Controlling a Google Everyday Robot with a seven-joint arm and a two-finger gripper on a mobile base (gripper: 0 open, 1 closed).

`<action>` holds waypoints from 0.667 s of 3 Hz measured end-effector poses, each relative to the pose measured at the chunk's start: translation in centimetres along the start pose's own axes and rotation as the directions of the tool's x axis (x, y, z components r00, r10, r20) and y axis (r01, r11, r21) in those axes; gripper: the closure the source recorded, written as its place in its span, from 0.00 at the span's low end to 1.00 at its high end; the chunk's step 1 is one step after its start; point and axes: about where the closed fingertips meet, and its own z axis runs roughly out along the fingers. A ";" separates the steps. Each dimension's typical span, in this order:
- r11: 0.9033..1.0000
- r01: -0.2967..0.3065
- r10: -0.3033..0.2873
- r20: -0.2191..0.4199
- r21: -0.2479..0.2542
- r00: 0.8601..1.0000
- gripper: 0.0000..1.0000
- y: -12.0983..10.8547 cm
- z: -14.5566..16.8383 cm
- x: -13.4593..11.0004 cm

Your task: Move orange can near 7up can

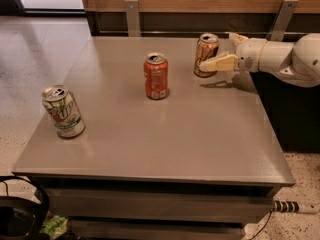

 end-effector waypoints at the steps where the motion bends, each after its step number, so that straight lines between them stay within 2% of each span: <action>1: 0.999 -0.013 0.015 0.049 -0.041 0.999 0.26 0.3 2.1 0.3; 2: 0.998 -0.014 0.019 0.074 -0.066 0.997 0.50 0.6 3.1 0.2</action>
Offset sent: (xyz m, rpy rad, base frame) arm 0.0188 0.0288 -0.0083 0.0948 -0.0318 0.0858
